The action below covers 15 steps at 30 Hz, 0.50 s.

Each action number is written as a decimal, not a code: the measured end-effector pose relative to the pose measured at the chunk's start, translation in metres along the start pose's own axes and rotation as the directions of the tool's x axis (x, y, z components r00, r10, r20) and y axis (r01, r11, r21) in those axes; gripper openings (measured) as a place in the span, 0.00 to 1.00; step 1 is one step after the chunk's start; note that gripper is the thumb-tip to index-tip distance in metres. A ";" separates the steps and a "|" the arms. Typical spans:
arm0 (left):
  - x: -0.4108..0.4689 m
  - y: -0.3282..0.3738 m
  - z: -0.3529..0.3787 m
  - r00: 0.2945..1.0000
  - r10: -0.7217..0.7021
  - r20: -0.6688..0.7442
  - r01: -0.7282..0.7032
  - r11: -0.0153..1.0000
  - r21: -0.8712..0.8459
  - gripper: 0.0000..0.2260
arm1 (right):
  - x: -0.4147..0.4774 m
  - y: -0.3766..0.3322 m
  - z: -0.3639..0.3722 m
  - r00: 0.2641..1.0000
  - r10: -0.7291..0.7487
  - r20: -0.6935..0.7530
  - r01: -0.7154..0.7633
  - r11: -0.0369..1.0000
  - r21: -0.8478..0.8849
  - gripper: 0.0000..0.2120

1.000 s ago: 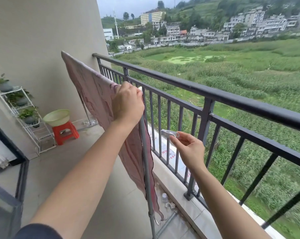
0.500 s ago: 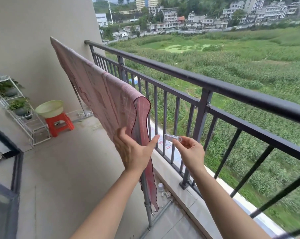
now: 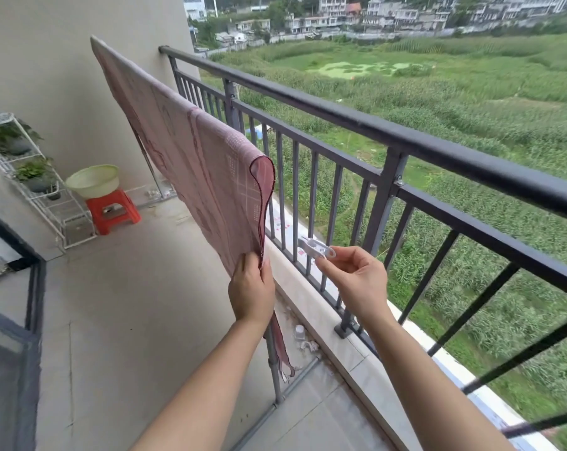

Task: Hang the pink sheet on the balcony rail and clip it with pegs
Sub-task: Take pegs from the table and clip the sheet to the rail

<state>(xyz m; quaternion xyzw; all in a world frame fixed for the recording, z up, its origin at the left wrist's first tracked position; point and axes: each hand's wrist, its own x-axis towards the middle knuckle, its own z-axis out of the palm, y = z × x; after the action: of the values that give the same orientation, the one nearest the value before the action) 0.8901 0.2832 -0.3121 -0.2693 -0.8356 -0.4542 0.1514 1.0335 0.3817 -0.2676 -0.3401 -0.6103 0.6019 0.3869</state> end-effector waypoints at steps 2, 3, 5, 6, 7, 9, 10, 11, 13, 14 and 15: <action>0.000 -0.002 -0.003 0.997 0.056 0.048 -0.059 0.997 0.046 0.09 | -0.005 -0.004 0.009 0.998 -0.033 0.044 0.032 0.999 0.024 0.10; 0.000 -0.002 -0.004 0.995 0.077 0.064 -0.081 0.995 0.060 0.10 | -0.007 -0.006 0.015 0.997 -0.050 0.063 0.048 0.998 0.026 0.10; 0.001 -0.001 -0.007 0.989 0.114 0.089 -0.122 0.989 0.081 0.10 | -0.011 -0.007 0.025 0.992 -0.076 0.100 0.074 0.997 0.029 0.08; 0.002 0.000 -0.007 0.985 0.141 0.101 -0.151 0.984 0.097 0.10 | -0.013 -0.008 0.029 0.989 -0.088 0.116 0.085 0.996 0.030 0.07; 0.003 0.000 -0.007 0.979 0.170 0.110 -0.183 0.976 0.122 0.10 | -0.013 -0.009 0.032 0.987 -0.098 0.126 0.095 0.995 0.027 0.06; 0.004 0.000 -0.007 0.972 0.200 0.119 -0.218 0.963 0.158 0.09 | -0.014 -0.010 0.037 0.985 -0.120 0.124 0.120 0.993 0.006 0.06; 0.005 0.000 -0.007 0.972 0.201 0.123 -0.220 0.962 0.163 0.09 | -0.014 -0.012 0.039 0.986 -0.125 0.112 0.126 0.992 -0.007 0.06; 0.005 0.000 -0.007 0.971 0.200 0.129 -0.220 0.961 0.166 0.10 | -0.013 -0.012 0.041 0.987 -0.126 0.095 0.129 0.991 -0.022 0.06; 0.004 0.000 -0.007 0.969 0.203 0.142 -0.226 0.958 0.175 0.10 | -0.011 -0.015 0.046 0.989 -0.134 0.064 0.137 0.989 -0.049 0.05; 0.003 0.001 -0.008 0.968 0.202 0.146 -0.227 0.958 0.177 0.09 | -0.009 -0.017 0.048 0.988 -0.140 0.057 0.144 0.988 -0.063 0.05; 0.003 0.001 -0.008 0.968 0.201 0.147 -0.226 0.958 0.179 0.09 | -0.008 -0.019 0.051 0.987 -0.149 0.055 0.153 0.985 -0.078 0.05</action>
<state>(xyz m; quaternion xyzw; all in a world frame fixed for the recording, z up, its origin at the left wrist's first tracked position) 0.8882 0.2780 -0.3062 -0.3706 -0.8497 -0.3334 0.1717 0.9930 0.3499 -0.2483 -0.2935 -0.6677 0.5536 0.4020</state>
